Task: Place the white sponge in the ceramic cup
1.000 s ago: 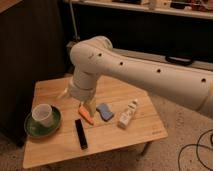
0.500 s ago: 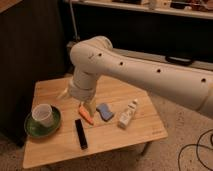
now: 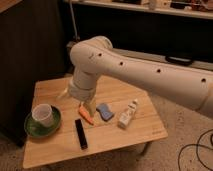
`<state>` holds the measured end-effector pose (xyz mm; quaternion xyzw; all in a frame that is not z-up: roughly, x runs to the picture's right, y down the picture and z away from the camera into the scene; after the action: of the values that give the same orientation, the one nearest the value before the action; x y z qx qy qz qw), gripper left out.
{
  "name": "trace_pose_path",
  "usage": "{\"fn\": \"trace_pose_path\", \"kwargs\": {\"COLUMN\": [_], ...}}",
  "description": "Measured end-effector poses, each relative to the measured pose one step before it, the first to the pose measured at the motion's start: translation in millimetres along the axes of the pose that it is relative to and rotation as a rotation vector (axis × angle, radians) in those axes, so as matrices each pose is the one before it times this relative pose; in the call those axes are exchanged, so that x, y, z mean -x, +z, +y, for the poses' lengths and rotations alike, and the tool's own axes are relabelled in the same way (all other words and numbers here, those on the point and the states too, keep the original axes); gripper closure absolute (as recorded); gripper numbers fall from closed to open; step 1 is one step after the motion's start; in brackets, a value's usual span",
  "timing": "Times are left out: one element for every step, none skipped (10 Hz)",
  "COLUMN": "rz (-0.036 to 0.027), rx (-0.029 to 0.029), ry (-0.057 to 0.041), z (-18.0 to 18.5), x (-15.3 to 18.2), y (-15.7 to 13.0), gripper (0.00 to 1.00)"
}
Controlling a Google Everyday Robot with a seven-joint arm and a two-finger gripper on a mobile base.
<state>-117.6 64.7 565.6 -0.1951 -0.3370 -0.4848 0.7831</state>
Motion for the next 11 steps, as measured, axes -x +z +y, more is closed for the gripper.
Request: {"fn": "trace_pose_path", "kwargs": {"rz": [0.00000, -0.00006, 0.00005, 0.00017, 0.00942, 0.03645, 0.05200, 0.06245, 0.05693, 0.03313, 0.03511], "rx": [0.00001, 0.00008, -0.00006, 0.00001, 0.00201, -0.00060, -0.00451, -0.00409, 0.00012, 0.00035, 0.00448], "ry": [0.00001, 0.00000, 0.00000, -0.00001, -0.00277, -0.01190, -0.02908, -0.05728, -0.06399, -0.03325, -0.03681], "z": [0.01, 0.02, -0.01, 0.02, 1.83, 5.93, 11.63, 14.98, 16.46, 17.30, 18.14], "x": [0.00, 0.01, -0.01, -0.05, -1.95, -5.55, -10.86, -15.87, -20.51, -18.20, -17.77], "y": [-0.01, 0.03, -0.02, -0.02, -1.13, -3.66, -5.58, -7.37, -4.41, -1.87, -2.30], "gripper": [0.20, 0.20, 0.20, 0.20, 0.20, 0.20, 0.20, 0.20, 0.20, 0.20, 0.20]}}
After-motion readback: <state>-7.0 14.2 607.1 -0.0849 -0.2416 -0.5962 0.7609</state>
